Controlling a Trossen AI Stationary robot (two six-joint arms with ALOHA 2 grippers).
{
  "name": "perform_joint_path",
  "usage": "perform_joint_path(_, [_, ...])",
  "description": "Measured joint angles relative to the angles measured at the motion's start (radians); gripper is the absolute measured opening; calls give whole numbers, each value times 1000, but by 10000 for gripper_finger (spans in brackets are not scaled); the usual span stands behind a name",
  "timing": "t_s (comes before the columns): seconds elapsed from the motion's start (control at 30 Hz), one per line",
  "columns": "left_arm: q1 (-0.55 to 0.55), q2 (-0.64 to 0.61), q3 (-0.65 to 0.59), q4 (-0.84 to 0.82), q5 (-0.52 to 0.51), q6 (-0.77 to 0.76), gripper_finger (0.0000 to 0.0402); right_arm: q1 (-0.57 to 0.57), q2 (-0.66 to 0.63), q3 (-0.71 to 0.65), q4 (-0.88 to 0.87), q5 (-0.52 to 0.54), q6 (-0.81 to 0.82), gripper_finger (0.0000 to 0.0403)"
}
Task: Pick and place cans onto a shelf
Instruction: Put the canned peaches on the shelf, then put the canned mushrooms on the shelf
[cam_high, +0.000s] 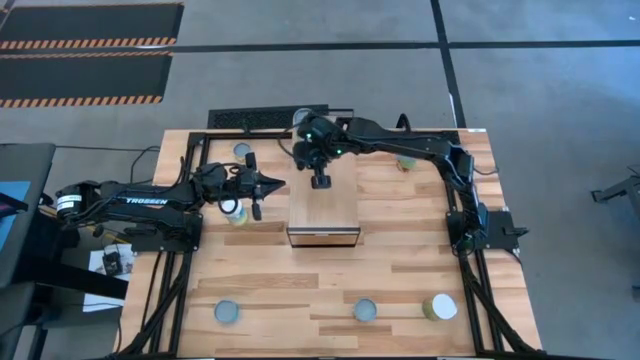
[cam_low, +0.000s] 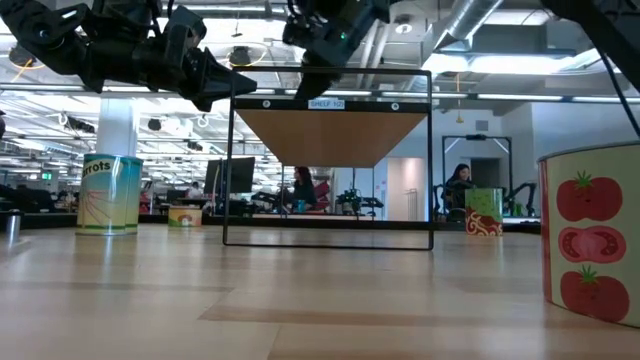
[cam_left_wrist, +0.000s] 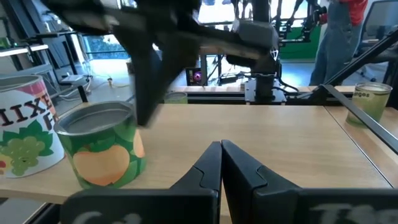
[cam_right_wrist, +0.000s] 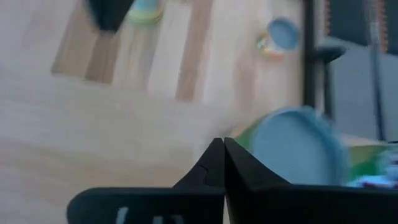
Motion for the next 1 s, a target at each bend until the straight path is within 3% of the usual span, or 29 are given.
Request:
perform_joint_path(0.43, [0, 0, 0, -1, -3, 0, 0, -19, 6, 1, -12, 36, 52, 15])
perform_joint_path(0.73, [-1, 0, 0, -22, 0, 1, 0, 13, -112, -11, -180, 30, 2, 4])
perform_joint_path(0.87, [-1, 0, 0, -35, 4, 10, 0, 11, -191, -164, -141, 30, 11, 3])
perform_joint_path(1.0, [-1, 0, 0, -41, 4, 12, 0, 22, -338, -415, 66, 29, 50, 3])
